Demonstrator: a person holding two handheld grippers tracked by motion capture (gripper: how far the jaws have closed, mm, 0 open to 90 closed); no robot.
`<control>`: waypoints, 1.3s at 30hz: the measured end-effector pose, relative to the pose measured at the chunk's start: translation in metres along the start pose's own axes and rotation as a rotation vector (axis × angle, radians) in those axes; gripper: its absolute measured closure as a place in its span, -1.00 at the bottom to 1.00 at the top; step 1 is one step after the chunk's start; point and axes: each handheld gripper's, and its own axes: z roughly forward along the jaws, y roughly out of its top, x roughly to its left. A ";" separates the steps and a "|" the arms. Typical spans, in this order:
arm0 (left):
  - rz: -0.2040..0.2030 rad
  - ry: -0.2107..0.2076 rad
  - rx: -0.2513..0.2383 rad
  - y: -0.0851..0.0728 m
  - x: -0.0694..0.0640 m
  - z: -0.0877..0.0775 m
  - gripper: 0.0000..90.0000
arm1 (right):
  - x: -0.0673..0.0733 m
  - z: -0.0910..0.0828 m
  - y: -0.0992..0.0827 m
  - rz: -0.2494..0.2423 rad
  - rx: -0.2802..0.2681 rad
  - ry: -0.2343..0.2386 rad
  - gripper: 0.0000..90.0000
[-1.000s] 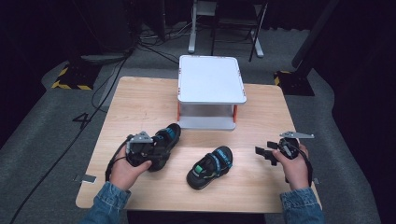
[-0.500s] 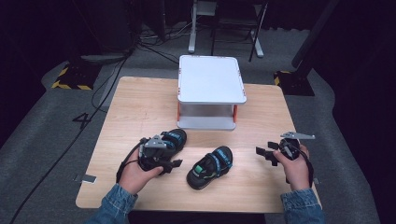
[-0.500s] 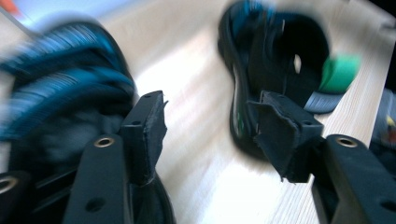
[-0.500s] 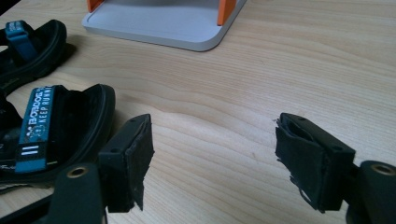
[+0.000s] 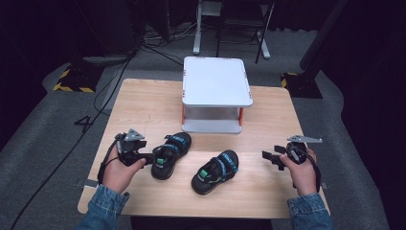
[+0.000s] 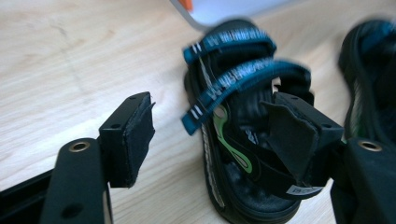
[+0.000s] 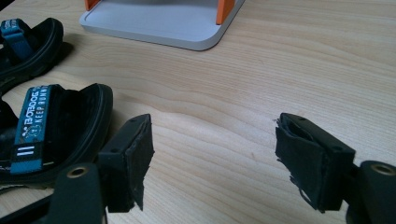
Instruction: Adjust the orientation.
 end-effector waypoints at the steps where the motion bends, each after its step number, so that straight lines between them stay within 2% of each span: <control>1: 0.013 0.005 0.006 0.001 -0.002 0.010 -0.29 | 0.000 0.000 -0.001 0.000 0.003 -0.002 -0.38; 3: 0.009 0.005 0.011 0.001 -0.002 0.015 -0.28 | 0.000 0.000 -0.002 -0.001 0.005 -0.002 -0.38; 4: -0.009 -0.006 0.015 0.001 0.000 0.022 -0.17 | 0.000 -0.001 -0.005 0.001 0.013 -0.003 -0.38; 5: -0.009 -0.013 0.041 0.002 0.002 0.025 0.08 | 0.000 -0.002 -0.008 0.004 0.015 -0.007 -0.38; 6: -0.009 -0.013 0.041 0.002 0.002 0.025 0.37 | 0.000 -0.002 -0.008 0.004 0.015 -0.007 -0.38; 7: -0.031 -0.028 0.056 0.002 0.004 0.027 0.53 | -0.002 -0.007 -0.012 0.009 0.013 -0.019 -0.38; 8: -0.036 -0.042 0.065 0.003 0.005 0.029 0.53 | -0.002 -0.007 -0.012 0.009 0.013 -0.019 -0.38; 10: -0.007 -0.003 0.094 0.007 0.006 0.029 0.74 | -0.003 -0.012 -0.015 0.014 0.005 -0.027 -0.38; 11: -0.007 -0.005 0.113 0.009 0.007 0.029 0.80 | -0.005 -0.017 -0.018 0.023 0.002 -0.036 -0.38; 17: 0.002 0.003 0.106 0.014 0.003 0.029 0.83 | -0.007 -0.024 -0.022 0.039 -0.005 -0.047 -0.38; 18: 0.000 -0.005 0.102 0.016 0.003 0.028 0.83 | -0.008 -0.025 -0.023 0.033 -0.009 -0.048 -0.38; 19: 0.006 -0.017 0.063 0.021 0.000 0.025 0.83 | -0.007 -0.028 -0.024 0.035 -0.010 -0.051 -0.38; 20: 0.006 -0.017 0.063 0.021 0.000 0.025 0.83 | -0.007 -0.028 -0.024 0.035 -0.010 -0.051 -0.38; 22: 0.017 -0.051 -0.013 0.031 -0.003 0.022 0.83 | -0.006 -0.031 -0.028 0.035 -0.008 -0.059 -0.38; 23: 0.017 -0.051 -0.013 0.031 -0.003 0.022 0.83 | -0.006 -0.031 -0.028 0.035 -0.008 -0.059 -0.38; 25: 0.015 -0.055 -0.065 0.041 -0.007 0.026 0.83 | -0.004 -0.034 -0.034 0.038 -0.007 -0.070 -0.38; 27: 0.005 -0.053 -0.082 0.045 -0.007 0.029 0.83 | -0.003 -0.034 -0.035 0.036 -0.007 -0.074 -0.38; 28: -0.012 -0.052 -0.100 0.051 -0.006 0.033 0.82 | 0.002 -0.035 -0.039 0.029 -0.001 -0.085 -0.37; 29: -0.053 -0.064 -0.121 0.058 -0.003 0.041 0.82 | 0.003 -0.035 -0.041 0.024 0.002 -0.084 -0.37; 30: -0.053 -0.064 -0.121 0.058 -0.003 0.041 0.82 | 0.003 -0.035 -0.041 0.024 0.002 -0.084 -0.37; 31: -0.092 -0.058 -0.139 0.066 0.002 0.054 0.82 | 0.008 -0.036 -0.044 0.018 0.008 -0.086 -0.37; 32: -0.092 -0.058 -0.139 0.066 0.002 0.054 0.82 | 0.008 -0.036 -0.044 0.018 0.008 -0.086 -0.37; 33: -0.103 -0.047 -0.144 0.069 0.003 0.060 0.82 | 0.011 -0.036 -0.046 0.011 0.010 -0.088 -0.37; 34: -0.094 -0.036 -0.146 0.071 0.004 0.068 0.82 | 0.013 -0.037 -0.048 0.010 0.013 -0.090 -0.37; 35: -0.061 -0.011 -0.146 0.075 0.006 0.080 0.81 | 0.016 -0.039 -0.052 0.008 0.018 -0.091 -0.37; 37: -0.050 0.002 -0.137 0.077 0.008 0.086 0.81 | 0.017 -0.040 -0.053 0.006 0.020 -0.090 -0.37; 39: -0.064 0.013 -0.130 0.081 0.011 0.095 0.81 | 0.017 -0.042 -0.056 0.020 0.014 -0.097 -0.37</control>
